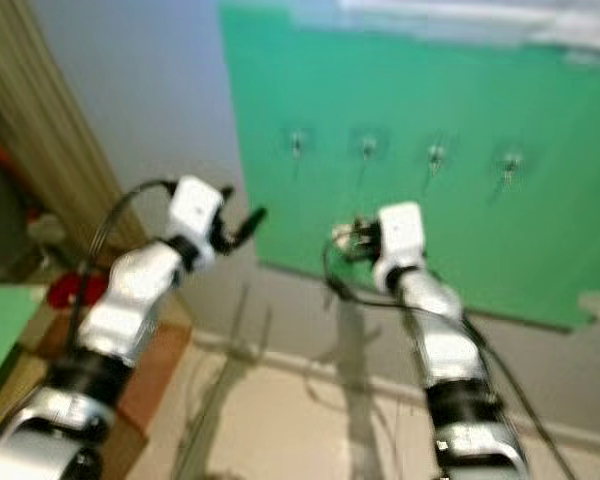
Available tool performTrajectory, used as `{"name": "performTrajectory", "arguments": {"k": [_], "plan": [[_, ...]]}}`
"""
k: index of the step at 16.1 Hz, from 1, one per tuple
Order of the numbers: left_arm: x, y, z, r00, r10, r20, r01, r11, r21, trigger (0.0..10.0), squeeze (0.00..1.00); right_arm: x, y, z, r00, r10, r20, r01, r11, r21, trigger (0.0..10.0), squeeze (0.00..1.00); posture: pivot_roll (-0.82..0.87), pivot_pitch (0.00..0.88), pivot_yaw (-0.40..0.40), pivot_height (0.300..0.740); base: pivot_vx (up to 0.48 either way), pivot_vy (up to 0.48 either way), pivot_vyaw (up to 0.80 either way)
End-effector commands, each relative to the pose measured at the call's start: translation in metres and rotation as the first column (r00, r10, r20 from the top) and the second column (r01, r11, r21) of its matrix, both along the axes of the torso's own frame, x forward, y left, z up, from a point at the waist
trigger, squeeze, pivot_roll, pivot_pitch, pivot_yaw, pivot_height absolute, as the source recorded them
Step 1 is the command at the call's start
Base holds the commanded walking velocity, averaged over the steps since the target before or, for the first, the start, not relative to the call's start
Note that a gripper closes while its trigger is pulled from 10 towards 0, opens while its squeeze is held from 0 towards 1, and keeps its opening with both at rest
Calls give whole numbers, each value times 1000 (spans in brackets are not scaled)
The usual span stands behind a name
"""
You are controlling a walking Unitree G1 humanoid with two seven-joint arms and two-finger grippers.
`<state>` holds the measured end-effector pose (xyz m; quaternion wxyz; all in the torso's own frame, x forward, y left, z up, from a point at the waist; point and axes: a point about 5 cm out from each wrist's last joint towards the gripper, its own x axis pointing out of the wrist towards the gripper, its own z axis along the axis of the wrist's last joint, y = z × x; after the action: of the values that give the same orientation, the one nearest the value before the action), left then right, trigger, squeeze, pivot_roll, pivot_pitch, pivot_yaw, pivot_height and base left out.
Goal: Hang keys on a hook
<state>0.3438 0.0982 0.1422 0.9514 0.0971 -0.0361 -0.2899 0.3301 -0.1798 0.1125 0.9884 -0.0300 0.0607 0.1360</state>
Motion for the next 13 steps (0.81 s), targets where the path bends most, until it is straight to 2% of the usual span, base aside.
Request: {"name": "performTrajectory", "arguments": {"k": [1,4,7,13], "plan": [[3,5,2,1000,12,2,-12,1000,11,10000,0,7,4,14,999,21,35,-22,1000,21,0,0,-42,0,69,740,0,0,0],[4,-7,6,1000,-22,7,22,1000,3,10000,0,18,0,23,1000,-16,27,14,999,42,0,0,-58,0,73,740,0,0,0],[1,-12,5,999,-41,0,41,999,5,10000,0,22,0,27,999,-40,23,39,998,53,0,0,-58,0,71,740,0,0,0],[-6,-16,-1,997,-83,-7,83,996,19,10000,0,15,6,16,1000,-18,1,18,998,66,0,0,-53,0,69,740,266,-396,0]]}}
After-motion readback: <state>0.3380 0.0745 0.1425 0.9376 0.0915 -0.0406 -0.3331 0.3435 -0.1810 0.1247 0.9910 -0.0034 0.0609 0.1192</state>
